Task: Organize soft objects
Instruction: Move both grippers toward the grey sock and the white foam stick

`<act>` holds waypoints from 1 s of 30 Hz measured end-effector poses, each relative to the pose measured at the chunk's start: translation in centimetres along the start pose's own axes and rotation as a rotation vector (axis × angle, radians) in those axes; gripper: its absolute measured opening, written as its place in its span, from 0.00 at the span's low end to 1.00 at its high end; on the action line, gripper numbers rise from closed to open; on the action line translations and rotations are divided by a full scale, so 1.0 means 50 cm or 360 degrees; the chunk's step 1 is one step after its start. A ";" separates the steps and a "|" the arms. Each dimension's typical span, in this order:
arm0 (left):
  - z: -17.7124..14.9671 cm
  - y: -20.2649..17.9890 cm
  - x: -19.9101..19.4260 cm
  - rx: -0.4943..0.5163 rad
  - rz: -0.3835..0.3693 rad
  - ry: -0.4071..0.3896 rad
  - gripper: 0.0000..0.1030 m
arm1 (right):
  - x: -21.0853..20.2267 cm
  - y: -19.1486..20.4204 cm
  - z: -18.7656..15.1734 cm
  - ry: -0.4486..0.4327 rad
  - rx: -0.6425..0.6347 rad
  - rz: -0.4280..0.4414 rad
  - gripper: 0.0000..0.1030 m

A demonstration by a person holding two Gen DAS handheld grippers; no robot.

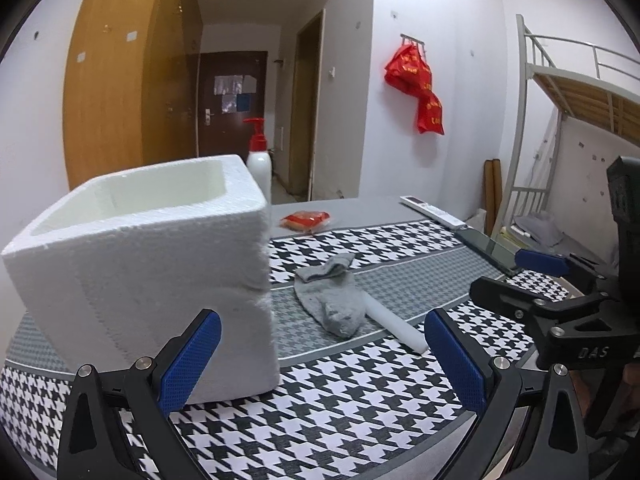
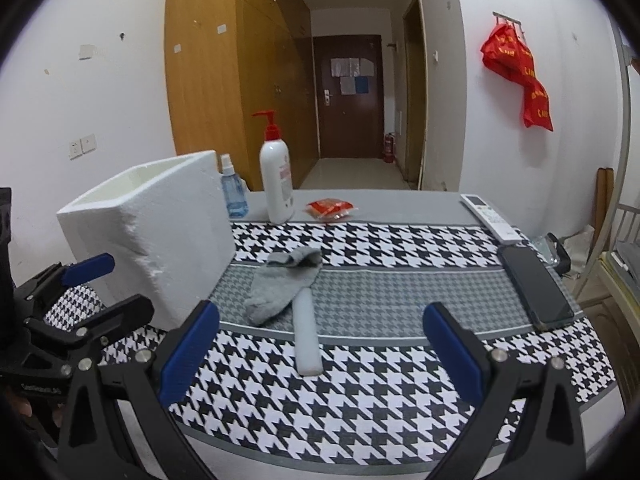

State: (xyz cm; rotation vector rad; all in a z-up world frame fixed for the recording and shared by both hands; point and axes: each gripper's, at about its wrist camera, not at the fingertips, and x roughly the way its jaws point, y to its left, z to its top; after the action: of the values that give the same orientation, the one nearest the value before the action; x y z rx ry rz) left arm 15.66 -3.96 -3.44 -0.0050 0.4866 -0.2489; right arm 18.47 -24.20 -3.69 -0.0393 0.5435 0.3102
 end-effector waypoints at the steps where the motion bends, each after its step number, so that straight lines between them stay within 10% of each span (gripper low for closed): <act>1: -0.002 -0.002 0.003 0.0000 -0.0011 0.0009 0.99 | 0.004 -0.002 0.000 0.0009 0.0001 -0.0011 1.00; 30: -0.003 -0.081 0.111 0.0102 -0.0165 0.0239 0.99 | 0.040 -0.092 -0.035 0.0097 0.0132 -0.0050 1.00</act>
State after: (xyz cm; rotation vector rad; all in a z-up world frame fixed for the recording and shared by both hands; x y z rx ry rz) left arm 19.37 -9.19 -5.90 0.0512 0.6285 -0.3683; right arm 20.61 -28.20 -6.42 0.0230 0.6150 0.2559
